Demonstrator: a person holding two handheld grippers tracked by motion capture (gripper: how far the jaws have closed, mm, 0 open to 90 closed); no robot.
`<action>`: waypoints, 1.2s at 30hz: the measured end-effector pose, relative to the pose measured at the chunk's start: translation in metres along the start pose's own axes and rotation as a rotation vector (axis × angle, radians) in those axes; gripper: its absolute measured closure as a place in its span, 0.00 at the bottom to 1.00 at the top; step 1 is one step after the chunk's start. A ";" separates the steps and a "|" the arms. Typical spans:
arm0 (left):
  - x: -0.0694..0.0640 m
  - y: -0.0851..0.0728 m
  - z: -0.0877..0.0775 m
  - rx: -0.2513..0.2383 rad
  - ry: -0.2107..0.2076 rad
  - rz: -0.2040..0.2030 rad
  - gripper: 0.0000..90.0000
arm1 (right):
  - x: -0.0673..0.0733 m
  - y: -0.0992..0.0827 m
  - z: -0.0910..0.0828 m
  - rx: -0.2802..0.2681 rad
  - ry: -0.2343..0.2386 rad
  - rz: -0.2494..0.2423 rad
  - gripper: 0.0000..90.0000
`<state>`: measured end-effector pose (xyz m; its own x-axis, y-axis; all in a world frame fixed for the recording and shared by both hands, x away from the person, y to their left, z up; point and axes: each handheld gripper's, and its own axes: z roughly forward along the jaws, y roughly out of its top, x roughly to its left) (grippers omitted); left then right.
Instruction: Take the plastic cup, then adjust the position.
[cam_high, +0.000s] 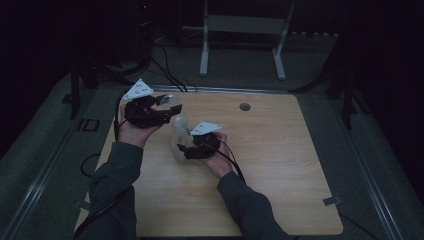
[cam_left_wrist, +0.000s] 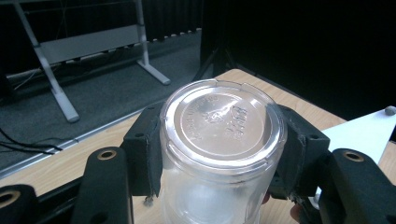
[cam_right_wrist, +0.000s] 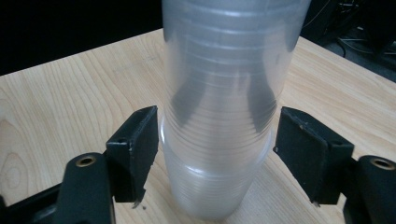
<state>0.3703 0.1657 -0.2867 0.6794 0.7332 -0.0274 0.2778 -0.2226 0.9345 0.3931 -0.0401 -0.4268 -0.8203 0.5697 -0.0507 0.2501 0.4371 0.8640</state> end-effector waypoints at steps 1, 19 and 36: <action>0.000 0.001 -0.002 -0.002 -0.002 0.000 0.46 | 0.001 0.000 -0.002 -0.001 0.001 0.000 0.32; -0.003 0.000 -0.034 -0.044 -0.045 -0.019 0.46 | 0.004 0.004 -0.030 -0.028 -0.008 -0.059 0.31; 0.006 -0.032 -0.050 -0.061 -0.049 -0.104 0.47 | 0.004 0.004 -0.037 -0.022 0.002 -0.082 0.32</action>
<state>0.3313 0.2093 -0.2986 0.6819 0.7177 -0.1413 0.3075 -0.1061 0.9456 0.3716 -0.0620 -0.4052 -0.8385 0.5314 -0.1210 0.1706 0.4669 0.8677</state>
